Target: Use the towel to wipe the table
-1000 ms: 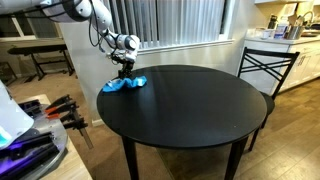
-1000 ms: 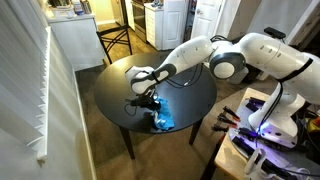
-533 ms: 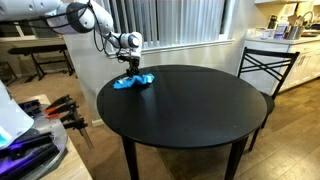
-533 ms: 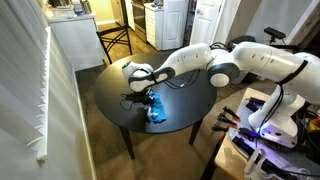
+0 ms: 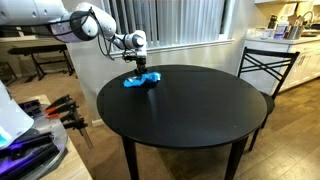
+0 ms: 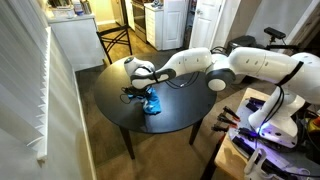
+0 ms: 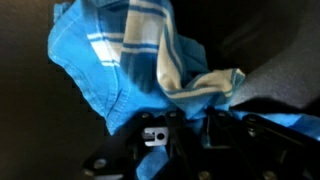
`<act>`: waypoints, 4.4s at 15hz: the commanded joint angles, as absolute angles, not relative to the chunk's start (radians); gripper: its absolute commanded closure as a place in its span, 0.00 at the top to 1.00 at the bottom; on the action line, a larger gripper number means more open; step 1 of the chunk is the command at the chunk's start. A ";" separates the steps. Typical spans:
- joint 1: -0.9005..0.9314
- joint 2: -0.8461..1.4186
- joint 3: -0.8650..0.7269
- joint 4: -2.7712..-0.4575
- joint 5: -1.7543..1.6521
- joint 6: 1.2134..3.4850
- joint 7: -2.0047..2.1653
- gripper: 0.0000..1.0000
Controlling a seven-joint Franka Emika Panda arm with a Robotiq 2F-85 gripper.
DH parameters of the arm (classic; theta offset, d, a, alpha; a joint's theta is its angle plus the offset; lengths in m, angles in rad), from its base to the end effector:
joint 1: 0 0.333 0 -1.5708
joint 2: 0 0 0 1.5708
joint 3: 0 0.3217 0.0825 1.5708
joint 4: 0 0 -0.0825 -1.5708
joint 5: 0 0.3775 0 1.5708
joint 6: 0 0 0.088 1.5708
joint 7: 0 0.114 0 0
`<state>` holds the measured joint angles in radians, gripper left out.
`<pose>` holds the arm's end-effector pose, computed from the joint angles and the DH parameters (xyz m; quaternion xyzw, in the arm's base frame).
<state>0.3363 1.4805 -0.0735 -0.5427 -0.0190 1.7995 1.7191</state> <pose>0.7299 0.2267 0.0594 0.7621 -0.6362 -0.0192 0.1188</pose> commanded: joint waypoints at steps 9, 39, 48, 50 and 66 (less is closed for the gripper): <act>0.256 1.483 -0.159 -0.565 -0.115 2.051 1.889 0.05; 0.139 1.461 -0.277 -0.741 -0.240 2.003 2.211 0.06; 0.312 1.464 -0.168 -0.680 -0.289 1.943 1.986 0.06; 0.335 1.464 -0.171 -0.674 -0.296 1.952 1.975 0.06; 0.355 1.464 -0.180 -0.640 -0.292 1.924 1.994 0.14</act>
